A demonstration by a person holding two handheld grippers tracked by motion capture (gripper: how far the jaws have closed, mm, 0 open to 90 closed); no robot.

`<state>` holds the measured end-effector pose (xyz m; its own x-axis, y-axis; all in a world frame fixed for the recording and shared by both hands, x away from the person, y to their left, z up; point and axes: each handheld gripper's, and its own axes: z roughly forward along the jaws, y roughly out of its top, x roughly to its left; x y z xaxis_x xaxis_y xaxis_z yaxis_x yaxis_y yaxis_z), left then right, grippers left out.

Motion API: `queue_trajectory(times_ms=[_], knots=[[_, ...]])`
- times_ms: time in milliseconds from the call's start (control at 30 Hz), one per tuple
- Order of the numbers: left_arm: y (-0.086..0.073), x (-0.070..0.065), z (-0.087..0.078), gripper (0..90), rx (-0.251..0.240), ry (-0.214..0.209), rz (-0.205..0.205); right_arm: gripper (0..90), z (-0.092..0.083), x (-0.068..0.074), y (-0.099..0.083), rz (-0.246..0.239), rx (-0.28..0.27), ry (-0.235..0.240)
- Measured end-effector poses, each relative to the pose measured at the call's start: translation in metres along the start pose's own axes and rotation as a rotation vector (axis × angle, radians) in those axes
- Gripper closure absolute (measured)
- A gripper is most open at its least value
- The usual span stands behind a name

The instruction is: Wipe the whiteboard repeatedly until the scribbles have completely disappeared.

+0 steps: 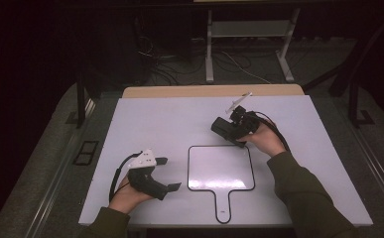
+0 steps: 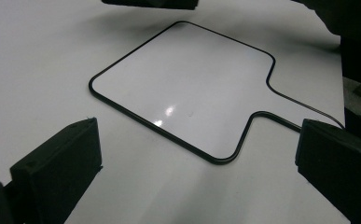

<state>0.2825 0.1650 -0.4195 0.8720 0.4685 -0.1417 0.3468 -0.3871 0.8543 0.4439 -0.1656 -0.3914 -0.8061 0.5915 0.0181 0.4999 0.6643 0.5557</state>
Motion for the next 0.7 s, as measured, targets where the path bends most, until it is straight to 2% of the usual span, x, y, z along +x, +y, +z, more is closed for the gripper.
queue_trajectory(times_ms=[100, 333, 700], knots=[[0.0, 0.0, 0.0, 0.0, 0.002, -0.001, 0.003, 38.6, 0.005, -0.009, 0.009, 0.009, -0.01, -0.007], [0.0, 0.0, 0.0, 0.0, 0.003, 0.0, 0.004, 38.7, 0.028, -0.026, 0.025, 0.045, 0.006, -0.004], [0.0, 0.001, -0.002, 0.0, 0.001, -0.003, 0.007, 38.9, 0.051, -0.038, 0.04, 0.066, 0.05, -0.001]])
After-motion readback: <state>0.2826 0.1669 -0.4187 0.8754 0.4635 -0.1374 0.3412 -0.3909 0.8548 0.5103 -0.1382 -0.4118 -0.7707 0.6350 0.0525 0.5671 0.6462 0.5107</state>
